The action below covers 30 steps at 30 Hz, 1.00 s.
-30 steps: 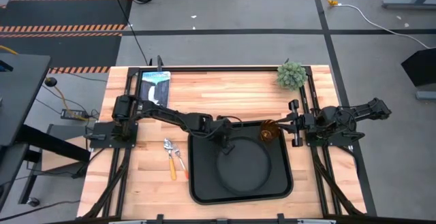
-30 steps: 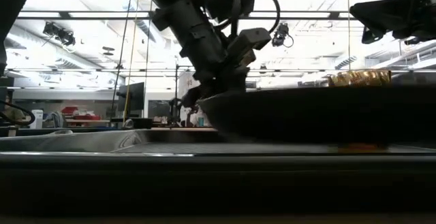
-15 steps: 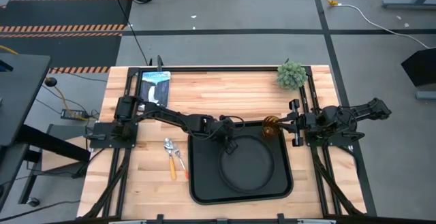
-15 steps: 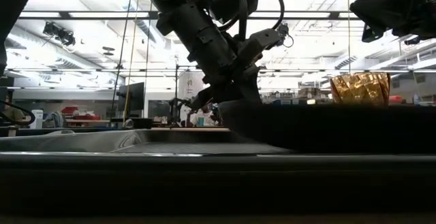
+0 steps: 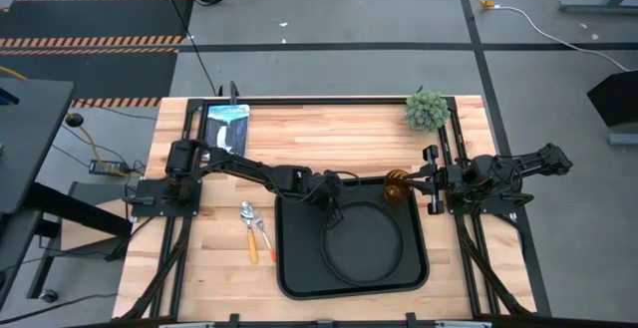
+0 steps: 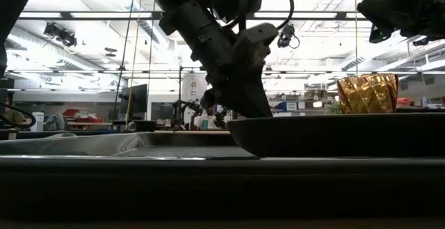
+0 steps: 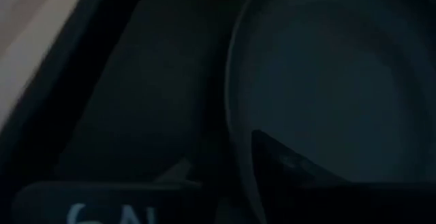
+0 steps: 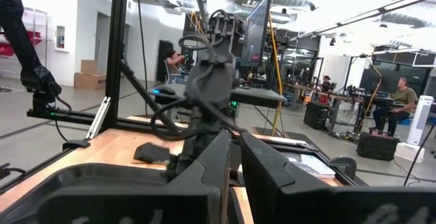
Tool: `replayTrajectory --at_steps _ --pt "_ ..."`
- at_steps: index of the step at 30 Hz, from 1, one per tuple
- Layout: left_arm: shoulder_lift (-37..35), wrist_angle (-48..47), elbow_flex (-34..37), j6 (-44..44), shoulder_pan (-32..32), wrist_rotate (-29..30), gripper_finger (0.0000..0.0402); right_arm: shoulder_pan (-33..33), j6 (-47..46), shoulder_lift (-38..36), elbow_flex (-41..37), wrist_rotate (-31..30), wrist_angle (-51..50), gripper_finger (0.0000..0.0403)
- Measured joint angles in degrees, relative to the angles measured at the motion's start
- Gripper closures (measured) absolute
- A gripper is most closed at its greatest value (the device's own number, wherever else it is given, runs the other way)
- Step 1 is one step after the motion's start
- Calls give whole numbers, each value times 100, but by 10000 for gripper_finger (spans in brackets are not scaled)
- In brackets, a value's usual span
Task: Pick and place plate/cup/fork/spoon on tray
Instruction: Put the black plate on the black serving tray to the bottom left of the yellow glass cup
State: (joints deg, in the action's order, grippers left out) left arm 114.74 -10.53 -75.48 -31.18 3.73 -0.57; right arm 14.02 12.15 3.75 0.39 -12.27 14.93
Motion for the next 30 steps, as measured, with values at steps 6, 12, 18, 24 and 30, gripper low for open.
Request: replayTrajectory --at_steps 6,12,18,24,30 --pt "-311 -772 -2 678 -104 -478 320 -1 0 0 -1 -2 3 357" --pt "-407 -1311 -5 1678 137 -561 338 0 0 0 -1 0 21 357" --pt "-150 -1288 2 2288 670 -729 354 -2 0 0 1 -1 49 357" --pt "-20 -954 0 2138 1016 -701 369 -1 1 0 -1 -2 49 357" --pt "-20 -182 0 2138 1186 -152 387 0 0 0 1 0 51 357"
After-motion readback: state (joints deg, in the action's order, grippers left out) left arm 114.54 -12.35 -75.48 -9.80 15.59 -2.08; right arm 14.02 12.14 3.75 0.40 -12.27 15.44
